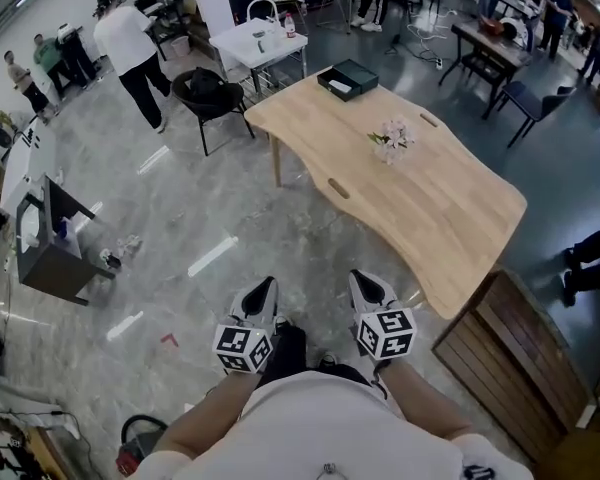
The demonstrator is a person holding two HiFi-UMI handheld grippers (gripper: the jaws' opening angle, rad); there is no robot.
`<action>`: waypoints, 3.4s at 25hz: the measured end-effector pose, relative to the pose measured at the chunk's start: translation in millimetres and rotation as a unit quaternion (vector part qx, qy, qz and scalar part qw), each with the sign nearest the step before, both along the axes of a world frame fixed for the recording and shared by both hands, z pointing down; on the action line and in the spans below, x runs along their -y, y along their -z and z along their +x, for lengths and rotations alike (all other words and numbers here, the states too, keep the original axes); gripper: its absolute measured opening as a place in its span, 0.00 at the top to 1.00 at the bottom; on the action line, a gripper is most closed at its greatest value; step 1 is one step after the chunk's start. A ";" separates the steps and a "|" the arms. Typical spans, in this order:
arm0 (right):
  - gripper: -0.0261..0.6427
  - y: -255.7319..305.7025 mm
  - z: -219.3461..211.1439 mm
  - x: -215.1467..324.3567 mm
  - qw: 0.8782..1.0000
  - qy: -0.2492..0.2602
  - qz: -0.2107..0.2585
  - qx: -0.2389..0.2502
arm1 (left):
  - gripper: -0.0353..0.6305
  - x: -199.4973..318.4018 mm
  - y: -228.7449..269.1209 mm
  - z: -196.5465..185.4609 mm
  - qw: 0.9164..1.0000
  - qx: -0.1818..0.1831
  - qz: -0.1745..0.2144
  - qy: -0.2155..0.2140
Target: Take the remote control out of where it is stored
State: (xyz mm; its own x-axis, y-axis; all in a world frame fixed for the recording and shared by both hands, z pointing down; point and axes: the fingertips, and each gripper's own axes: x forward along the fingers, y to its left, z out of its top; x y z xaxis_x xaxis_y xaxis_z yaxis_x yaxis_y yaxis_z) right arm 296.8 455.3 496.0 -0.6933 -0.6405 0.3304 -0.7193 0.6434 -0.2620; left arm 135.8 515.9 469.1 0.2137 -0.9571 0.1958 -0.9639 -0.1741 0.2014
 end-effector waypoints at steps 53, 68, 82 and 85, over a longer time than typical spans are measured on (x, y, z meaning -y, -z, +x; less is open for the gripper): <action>0.92 4.4 -318.2 585.3 0.998 -0.058 0.000 -0.008 | 0.94 591.6 12.6 -328.9 0.999 0.004 0.017 -0.047; 0.92 -15.7 -315.6 784.5 0.998 -0.053 -0.028 0.005 | 0.95 793.3 -7.6 -311.0 0.996 0.014 -0.025 -0.079; 0.81 -145.0 -262.3 960.2 0.979 0.004 -0.047 -0.199 | 0.94 862.8 -61.8 -344.3 0.993 0.006 -0.069 -0.095; 0.75 -194.0 -251.6 1009.5 0.956 0.044 -0.060 -0.285 | 0.94 851.4 -83.0 -370.5 0.993 0.003 -0.098 -0.065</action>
